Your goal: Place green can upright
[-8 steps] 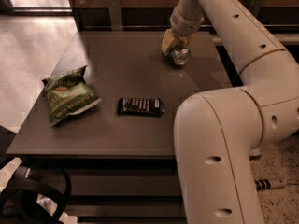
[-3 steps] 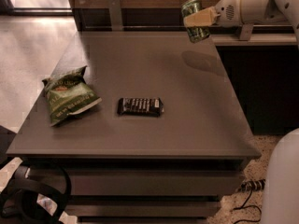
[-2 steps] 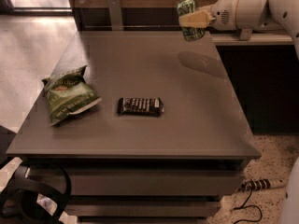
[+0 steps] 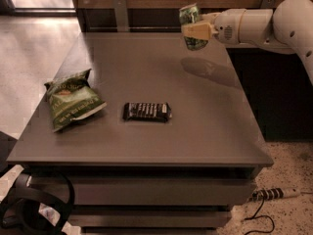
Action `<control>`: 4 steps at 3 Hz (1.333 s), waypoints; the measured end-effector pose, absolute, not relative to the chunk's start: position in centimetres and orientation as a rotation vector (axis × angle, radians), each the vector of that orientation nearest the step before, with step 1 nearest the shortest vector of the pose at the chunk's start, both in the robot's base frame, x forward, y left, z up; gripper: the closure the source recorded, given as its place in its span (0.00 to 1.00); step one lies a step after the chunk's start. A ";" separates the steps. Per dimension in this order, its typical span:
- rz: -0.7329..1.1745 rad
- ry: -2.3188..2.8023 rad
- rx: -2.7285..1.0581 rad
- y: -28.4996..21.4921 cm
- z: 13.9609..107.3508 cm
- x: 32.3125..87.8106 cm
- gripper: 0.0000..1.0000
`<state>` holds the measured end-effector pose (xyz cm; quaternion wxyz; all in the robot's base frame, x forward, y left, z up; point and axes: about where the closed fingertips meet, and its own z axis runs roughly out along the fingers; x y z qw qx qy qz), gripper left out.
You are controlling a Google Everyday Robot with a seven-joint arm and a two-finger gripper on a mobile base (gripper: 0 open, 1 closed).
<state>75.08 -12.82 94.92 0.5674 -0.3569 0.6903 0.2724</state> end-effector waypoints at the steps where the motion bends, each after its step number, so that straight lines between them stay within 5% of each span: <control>1: 0.647 1.602 -0.835 -12.0 94.1 75.1 1.00; 4: 0.797 1.504 -0.754 -9.4 91.1 76.8 1.00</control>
Offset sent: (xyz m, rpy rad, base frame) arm 0.0097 0.0274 -0.0269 0.1285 -0.0258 0.0398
